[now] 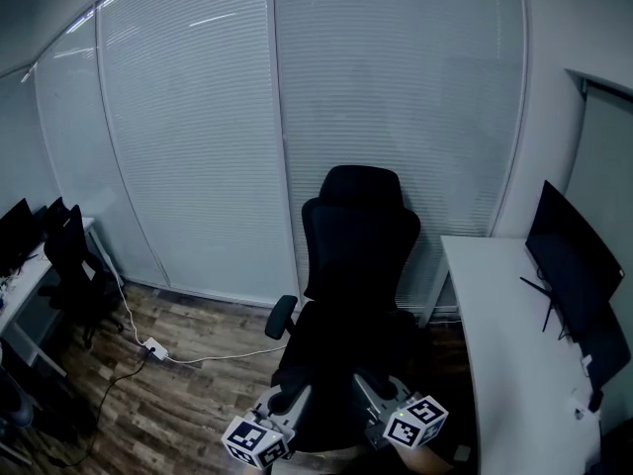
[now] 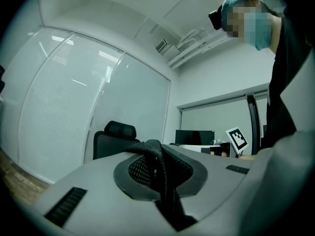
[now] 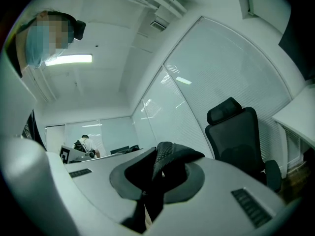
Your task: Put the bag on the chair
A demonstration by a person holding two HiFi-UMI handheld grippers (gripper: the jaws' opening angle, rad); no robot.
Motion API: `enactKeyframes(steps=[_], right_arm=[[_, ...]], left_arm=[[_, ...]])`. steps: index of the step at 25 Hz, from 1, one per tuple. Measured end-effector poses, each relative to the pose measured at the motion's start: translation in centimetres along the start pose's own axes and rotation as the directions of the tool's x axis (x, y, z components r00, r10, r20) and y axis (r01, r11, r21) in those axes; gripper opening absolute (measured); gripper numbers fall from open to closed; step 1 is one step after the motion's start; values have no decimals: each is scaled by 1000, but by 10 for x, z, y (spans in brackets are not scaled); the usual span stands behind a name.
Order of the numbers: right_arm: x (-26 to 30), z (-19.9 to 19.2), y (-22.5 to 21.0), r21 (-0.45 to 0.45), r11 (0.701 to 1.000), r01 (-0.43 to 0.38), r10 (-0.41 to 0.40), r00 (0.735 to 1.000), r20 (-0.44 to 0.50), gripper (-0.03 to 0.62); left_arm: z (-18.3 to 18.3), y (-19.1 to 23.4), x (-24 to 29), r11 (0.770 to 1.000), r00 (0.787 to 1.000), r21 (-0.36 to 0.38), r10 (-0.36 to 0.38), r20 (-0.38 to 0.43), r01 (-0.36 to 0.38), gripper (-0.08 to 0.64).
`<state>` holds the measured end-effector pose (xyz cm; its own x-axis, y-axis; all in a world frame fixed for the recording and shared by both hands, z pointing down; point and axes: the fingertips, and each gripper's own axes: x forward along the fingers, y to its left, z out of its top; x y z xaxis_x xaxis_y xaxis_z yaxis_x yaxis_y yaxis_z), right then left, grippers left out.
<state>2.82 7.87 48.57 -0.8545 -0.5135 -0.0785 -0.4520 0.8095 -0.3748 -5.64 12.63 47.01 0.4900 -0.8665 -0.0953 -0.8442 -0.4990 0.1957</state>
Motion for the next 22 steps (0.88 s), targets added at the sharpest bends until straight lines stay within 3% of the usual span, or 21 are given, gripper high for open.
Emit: enactKeyframes(steps=[7,22], right_arm=[[37,16,-26,-5,1000,14,-14,1000,1,60],[98,44,-98,20,996,-91,92,995,-42,60]], left_arm=[[9,39,32,1000,1000,19,24,-3,-24,41],[20,85,103,994,993,9,109,39,-110,43]])
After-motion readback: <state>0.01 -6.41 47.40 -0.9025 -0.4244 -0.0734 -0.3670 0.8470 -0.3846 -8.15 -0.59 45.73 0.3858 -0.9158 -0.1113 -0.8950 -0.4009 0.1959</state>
